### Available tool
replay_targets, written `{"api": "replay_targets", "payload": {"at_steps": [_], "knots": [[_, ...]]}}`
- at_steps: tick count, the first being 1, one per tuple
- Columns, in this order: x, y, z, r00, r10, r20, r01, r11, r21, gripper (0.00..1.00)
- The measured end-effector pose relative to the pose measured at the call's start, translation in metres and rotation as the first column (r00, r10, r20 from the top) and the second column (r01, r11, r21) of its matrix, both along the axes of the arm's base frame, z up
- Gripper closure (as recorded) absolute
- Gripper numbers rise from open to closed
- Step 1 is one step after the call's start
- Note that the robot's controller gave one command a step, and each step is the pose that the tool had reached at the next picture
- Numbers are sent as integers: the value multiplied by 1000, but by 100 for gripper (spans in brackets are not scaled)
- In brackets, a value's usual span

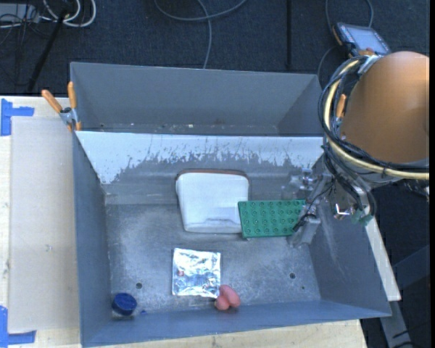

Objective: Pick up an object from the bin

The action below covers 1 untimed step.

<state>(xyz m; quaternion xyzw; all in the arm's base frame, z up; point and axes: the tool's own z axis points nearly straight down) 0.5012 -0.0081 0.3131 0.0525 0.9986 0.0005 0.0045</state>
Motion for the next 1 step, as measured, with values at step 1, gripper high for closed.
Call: {"api": "replay_targets", "payload": {"at_steps": [1], "knots": [[20,-57,36,995,-103,-3,103,995,-2,100]]}}
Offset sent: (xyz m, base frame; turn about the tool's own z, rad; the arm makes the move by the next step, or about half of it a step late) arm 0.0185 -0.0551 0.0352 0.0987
